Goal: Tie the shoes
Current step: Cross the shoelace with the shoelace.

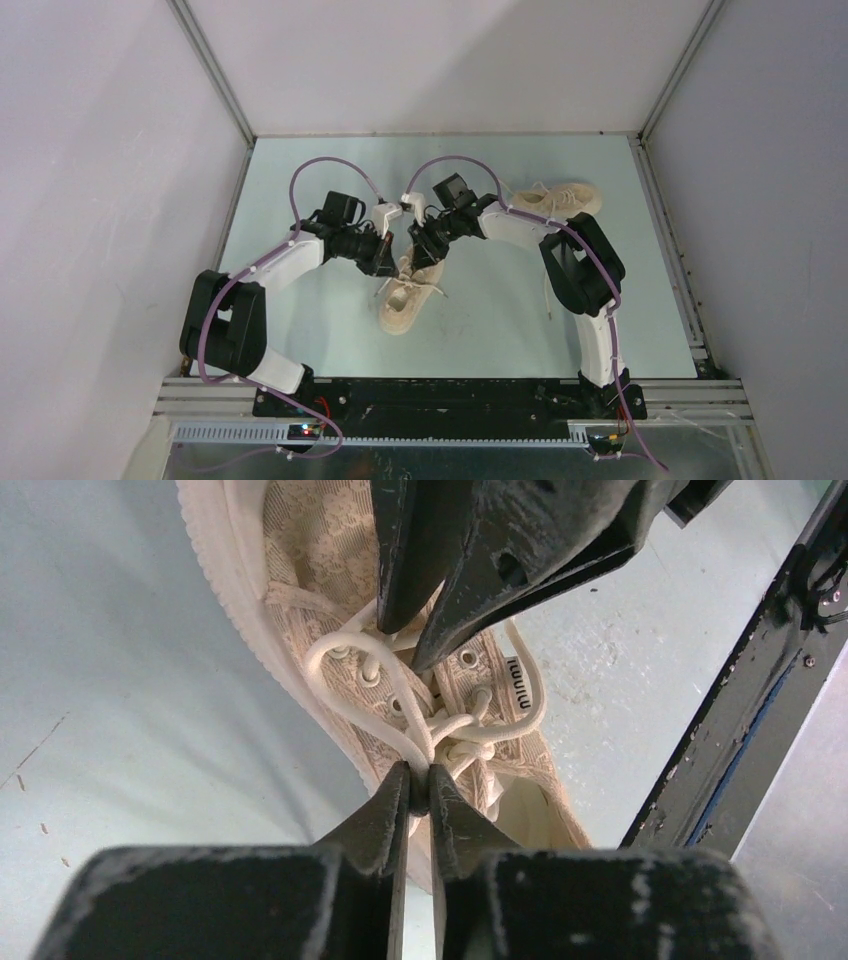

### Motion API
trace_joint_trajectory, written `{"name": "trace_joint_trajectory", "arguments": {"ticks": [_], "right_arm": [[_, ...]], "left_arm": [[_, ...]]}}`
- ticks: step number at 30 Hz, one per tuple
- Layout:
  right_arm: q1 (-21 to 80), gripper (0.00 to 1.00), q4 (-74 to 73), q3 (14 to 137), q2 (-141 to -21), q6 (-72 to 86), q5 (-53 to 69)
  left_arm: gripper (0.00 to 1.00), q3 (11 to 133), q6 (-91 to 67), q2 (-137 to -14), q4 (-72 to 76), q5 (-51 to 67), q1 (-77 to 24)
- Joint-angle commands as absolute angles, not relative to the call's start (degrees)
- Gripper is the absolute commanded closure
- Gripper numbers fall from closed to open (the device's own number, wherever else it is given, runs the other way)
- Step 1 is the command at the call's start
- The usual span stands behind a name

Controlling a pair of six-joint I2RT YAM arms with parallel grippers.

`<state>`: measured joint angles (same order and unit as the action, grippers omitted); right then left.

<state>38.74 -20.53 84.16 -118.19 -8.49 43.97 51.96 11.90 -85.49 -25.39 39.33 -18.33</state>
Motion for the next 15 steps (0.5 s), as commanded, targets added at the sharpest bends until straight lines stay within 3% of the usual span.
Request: {"name": "trace_joint_trajectory", "arguments": {"ticks": [1,6,15], "right_arm": [[43.95,0.76,-21.36,86.35,-117.46,-14.68,47.29],[44.08,0.76,-21.44,86.6,-117.39,-14.76,47.46],[44.46,0.75,-21.3,86.97,-117.48,-14.76,47.86]], "left_arm": [[0.85,53.43,15.05,-85.8,-24.75,41.03,-19.86],[0.78,53.38,16.18,-85.7,-25.53,41.69,-20.4],[1.0,53.28,14.64,-86.39,-22.69,41.74,-20.57]]}}
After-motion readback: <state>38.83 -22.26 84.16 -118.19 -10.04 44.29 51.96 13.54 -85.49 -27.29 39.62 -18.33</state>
